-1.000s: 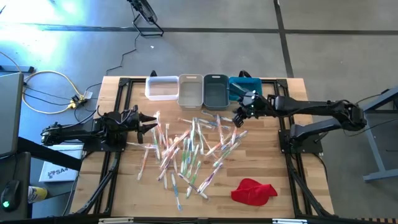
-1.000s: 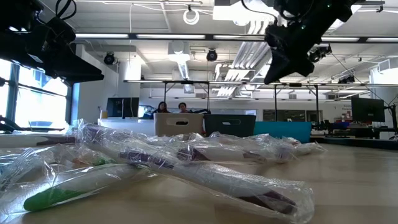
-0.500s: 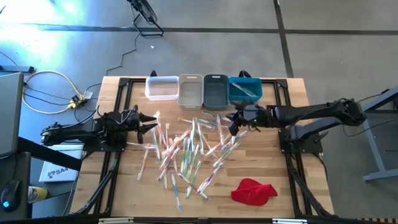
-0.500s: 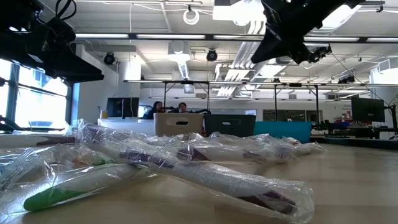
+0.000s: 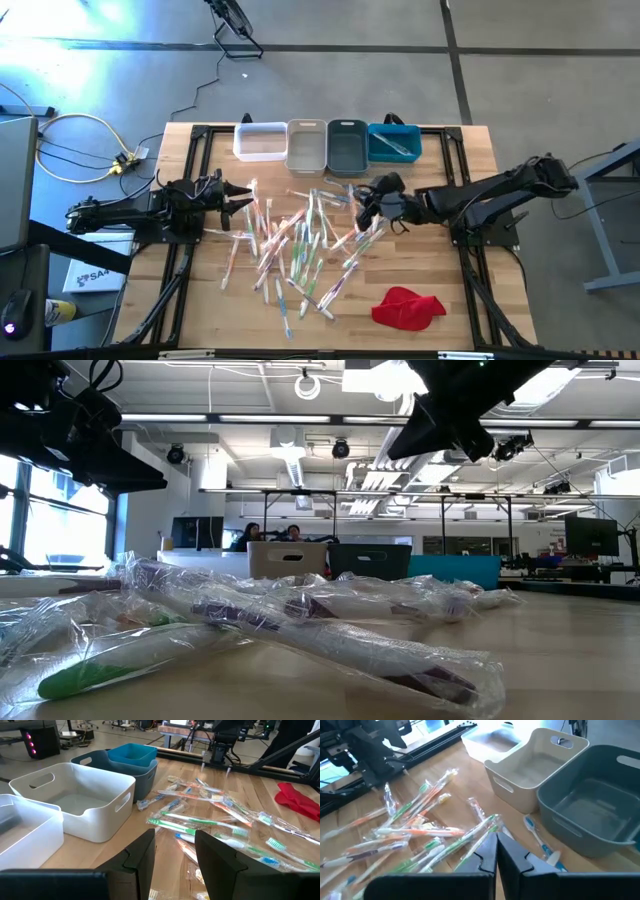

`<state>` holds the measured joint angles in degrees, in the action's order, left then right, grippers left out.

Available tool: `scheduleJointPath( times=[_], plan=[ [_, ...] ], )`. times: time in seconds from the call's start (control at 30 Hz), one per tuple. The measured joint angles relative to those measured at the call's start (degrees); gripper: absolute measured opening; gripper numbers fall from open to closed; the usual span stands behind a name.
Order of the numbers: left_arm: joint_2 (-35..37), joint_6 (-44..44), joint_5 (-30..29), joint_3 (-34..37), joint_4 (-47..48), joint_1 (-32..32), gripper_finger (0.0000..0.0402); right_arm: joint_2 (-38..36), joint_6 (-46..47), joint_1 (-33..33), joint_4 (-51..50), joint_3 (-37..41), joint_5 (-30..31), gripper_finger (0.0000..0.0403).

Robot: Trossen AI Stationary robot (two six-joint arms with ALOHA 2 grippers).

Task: Pick & Place Toothbrushes
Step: Put the orange toothbrush into the dark green bin

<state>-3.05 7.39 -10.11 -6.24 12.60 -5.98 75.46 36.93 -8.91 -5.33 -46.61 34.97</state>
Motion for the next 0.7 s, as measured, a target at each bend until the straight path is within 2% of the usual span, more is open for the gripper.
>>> scheduleJointPath(
  times=[0.23,0.43,0.7],
  plan=[
    [0.0,0.5,0.0,0.0,0.0,0.0,0.0136,2.7,-1.1,2.0,5.2,0.0,1.2,0.0002],
    [0.0,-1.5,0.0,0.2,-1.2,0.0,0.0136,2.6,-1.1,3.7,6.4,0.0,1.2,0.0002],
    [0.0,-3.0,-0.1,0.2,-2.1,0.0,0.0136,2.8,-1.2,2.9,6.2,0.0,2.8,0.0002]
  ],
)
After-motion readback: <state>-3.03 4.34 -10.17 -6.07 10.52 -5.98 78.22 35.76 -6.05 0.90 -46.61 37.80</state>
